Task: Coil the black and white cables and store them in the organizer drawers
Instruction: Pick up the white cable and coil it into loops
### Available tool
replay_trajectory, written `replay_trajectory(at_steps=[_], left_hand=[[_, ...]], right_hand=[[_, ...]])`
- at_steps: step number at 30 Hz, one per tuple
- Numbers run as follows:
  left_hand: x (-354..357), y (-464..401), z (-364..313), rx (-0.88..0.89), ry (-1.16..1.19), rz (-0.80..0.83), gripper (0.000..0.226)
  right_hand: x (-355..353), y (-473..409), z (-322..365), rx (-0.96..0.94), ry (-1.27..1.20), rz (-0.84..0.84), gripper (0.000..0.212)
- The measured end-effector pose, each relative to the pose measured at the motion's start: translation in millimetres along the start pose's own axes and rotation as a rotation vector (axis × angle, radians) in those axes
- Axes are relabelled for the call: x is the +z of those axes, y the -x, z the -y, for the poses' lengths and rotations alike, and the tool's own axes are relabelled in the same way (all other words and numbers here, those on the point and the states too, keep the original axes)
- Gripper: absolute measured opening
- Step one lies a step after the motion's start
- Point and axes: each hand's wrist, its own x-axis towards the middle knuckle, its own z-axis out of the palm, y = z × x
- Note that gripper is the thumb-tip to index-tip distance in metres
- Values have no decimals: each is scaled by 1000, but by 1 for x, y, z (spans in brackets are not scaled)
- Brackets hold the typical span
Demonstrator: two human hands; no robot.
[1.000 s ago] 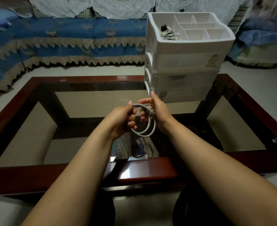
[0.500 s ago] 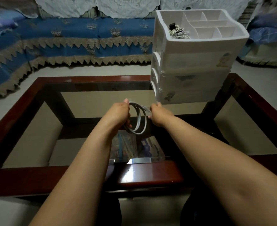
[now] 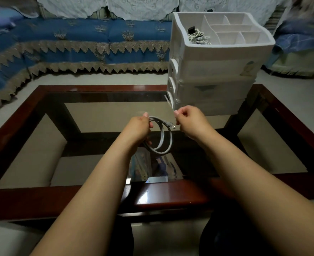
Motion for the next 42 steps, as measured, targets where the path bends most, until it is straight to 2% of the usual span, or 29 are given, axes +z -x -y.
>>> replay_trajectory(at_steps=[4,12,14,16,18,19,22,24,26,28,32,38,40,42], left_hand=[[16,9,1,29,21,71,48],[22,15,3,110,-98,139,46],[20,14,3,116,-81,104,45],[16,12,2,98,6,91,46],[13,11,0,53,190,105,46],[11,10,0,21,315,116,45],[15,9,3,-33,633,129,45],[21,12,4,-28,733,121,45],[26,15,5,2,758,102,40],[29,20,5,70,684,79,34],[37,27,4,155,504,64,38],[44,28,6,27,779,87,37],[44,29,5,21,740,71,36],[41,27,4,53,573,2,37]], right_hand=[[18,25,5,-31,16,93,28],[13,30,-5,-63,88,127,21],[3,31,-6,-124,93,86,20],[-7,29,-8,-194,23,-72,22],[-14,27,-11,-207,-109,-199,37],[-13,27,-12,-155,-241,-194,43],[3,34,-10,170,-762,-5,61],[14,43,-5,315,-1092,102,62],[19,48,-3,376,-1226,54,65],[21,47,-5,408,-1256,-47,66],[24,43,-5,475,-1180,-213,51],[33,41,-3,398,-1098,-349,35],[34,42,-5,335,-1044,-366,31],[35,41,-5,291,-1007,-353,31]])
